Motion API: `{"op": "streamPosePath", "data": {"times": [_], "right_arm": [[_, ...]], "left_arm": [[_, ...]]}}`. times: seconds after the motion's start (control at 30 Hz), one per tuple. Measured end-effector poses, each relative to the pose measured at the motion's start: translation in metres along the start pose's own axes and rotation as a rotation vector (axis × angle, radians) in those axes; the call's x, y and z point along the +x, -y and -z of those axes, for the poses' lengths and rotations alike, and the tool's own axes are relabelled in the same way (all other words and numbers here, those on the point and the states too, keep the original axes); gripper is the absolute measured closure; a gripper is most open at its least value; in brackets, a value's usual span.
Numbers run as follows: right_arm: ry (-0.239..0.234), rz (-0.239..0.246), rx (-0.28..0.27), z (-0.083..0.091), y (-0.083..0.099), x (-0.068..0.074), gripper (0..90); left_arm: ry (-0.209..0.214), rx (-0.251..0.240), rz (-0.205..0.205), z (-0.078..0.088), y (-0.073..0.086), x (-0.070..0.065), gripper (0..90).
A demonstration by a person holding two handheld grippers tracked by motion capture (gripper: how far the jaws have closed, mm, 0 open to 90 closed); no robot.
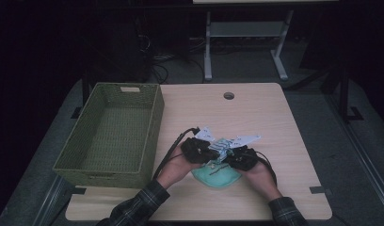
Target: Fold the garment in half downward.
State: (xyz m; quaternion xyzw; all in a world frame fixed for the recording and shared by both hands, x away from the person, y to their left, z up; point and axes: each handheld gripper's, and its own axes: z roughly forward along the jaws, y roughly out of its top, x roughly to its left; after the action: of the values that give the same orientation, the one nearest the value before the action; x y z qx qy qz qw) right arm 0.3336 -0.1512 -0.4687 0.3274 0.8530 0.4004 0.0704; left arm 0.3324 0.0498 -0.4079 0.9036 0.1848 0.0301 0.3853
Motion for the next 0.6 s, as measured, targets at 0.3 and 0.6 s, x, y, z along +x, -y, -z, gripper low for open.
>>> {"op": "streamPosePath", "data": {"times": [0.3, 0.6], "right_arm": [[0.071, -0.060, -0.011, 0.019, 0.013, -0.026, 89.8], [0.107, -0.076, -0.037, 0.034, 0.015, -0.039, 89.7]], "left_arm": [[0.034, 0.046, -0.029, -0.017, 0.010, -0.013, 83.0], [0.098, 0.067, -0.025, -0.028, 0.012, -0.023, 70.5]]}}
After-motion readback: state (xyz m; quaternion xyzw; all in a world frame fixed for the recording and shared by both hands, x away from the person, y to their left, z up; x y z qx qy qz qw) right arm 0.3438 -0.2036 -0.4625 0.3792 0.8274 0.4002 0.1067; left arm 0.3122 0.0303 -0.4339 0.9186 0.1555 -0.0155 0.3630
